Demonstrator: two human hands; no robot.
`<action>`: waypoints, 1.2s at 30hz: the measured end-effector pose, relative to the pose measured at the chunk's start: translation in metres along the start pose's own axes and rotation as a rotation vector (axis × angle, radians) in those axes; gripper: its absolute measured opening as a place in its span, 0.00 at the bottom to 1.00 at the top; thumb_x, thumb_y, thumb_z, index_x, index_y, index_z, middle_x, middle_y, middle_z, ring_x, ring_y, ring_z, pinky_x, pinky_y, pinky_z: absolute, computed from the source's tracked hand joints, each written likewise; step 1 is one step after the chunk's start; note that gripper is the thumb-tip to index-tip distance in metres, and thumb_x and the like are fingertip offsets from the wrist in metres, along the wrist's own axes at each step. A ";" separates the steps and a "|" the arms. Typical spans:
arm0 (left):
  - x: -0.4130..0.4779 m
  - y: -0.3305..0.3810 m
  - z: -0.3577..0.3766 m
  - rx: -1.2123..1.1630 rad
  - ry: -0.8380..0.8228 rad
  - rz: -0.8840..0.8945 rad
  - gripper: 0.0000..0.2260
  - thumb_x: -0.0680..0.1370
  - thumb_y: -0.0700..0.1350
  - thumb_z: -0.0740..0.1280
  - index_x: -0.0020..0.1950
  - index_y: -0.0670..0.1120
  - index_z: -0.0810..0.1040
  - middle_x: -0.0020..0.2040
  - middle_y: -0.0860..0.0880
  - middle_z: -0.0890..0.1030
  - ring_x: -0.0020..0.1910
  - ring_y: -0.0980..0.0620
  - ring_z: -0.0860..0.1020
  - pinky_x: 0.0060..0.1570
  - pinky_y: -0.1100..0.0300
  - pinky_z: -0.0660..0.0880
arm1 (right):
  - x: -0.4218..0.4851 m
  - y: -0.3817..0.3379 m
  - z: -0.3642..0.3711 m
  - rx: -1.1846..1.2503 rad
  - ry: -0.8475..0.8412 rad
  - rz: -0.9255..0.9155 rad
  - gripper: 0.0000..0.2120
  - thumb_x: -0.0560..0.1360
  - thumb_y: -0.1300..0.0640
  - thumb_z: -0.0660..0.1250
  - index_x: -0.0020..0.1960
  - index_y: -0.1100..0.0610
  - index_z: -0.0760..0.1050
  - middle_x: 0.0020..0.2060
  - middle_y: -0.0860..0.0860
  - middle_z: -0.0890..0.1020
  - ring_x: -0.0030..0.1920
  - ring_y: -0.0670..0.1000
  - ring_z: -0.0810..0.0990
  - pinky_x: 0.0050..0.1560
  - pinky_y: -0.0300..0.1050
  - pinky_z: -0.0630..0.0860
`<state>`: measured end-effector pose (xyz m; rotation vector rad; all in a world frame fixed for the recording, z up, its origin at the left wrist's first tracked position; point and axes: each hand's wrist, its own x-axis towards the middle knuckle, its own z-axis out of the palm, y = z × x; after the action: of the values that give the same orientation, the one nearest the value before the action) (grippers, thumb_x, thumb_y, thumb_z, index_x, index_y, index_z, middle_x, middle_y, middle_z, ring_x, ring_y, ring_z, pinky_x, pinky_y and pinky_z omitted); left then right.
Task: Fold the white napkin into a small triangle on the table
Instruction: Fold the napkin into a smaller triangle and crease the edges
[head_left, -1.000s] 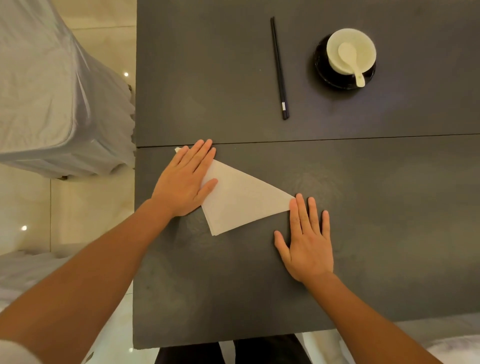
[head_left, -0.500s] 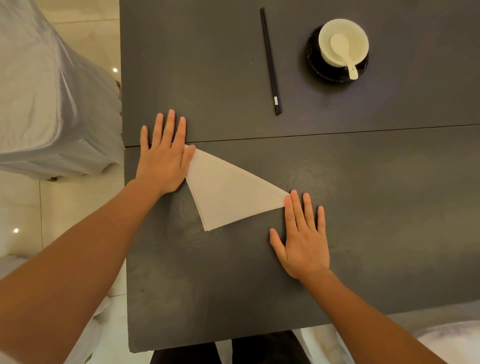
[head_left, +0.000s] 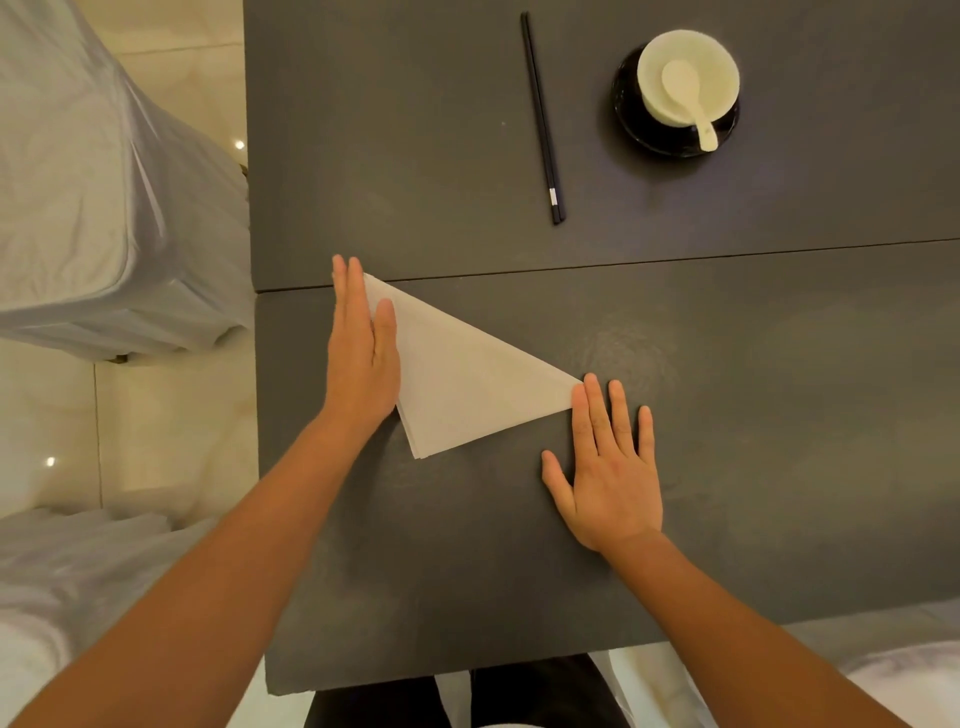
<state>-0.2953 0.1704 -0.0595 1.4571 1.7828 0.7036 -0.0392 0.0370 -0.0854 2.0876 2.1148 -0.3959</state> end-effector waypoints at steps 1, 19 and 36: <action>0.000 0.001 0.004 -0.011 -0.007 0.006 0.27 0.86 0.54 0.47 0.82 0.46 0.45 0.83 0.50 0.43 0.82 0.55 0.44 0.72 0.73 0.44 | 0.000 0.000 0.001 -0.002 0.001 -0.002 0.37 0.80 0.37 0.46 0.81 0.56 0.42 0.81 0.52 0.47 0.81 0.55 0.43 0.78 0.63 0.48; -0.071 -0.023 0.038 0.783 -0.215 0.359 0.34 0.83 0.61 0.45 0.82 0.40 0.48 0.83 0.40 0.48 0.82 0.41 0.44 0.79 0.42 0.46 | -0.001 -0.002 -0.001 -0.019 0.011 0.003 0.37 0.80 0.37 0.45 0.81 0.57 0.42 0.81 0.53 0.46 0.80 0.55 0.42 0.78 0.62 0.47; -0.035 -0.033 -0.018 0.686 -0.376 0.708 0.39 0.77 0.67 0.58 0.80 0.42 0.61 0.81 0.43 0.58 0.81 0.40 0.54 0.79 0.43 0.54 | 0.015 -0.008 -0.051 0.196 0.140 -0.365 0.27 0.67 0.71 0.69 0.65 0.58 0.76 0.62 0.63 0.76 0.55 0.65 0.78 0.38 0.56 0.82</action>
<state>-0.3251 0.1298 -0.0683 2.5411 1.2340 0.0835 -0.0433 0.0663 -0.0399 1.8643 2.6479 -0.5316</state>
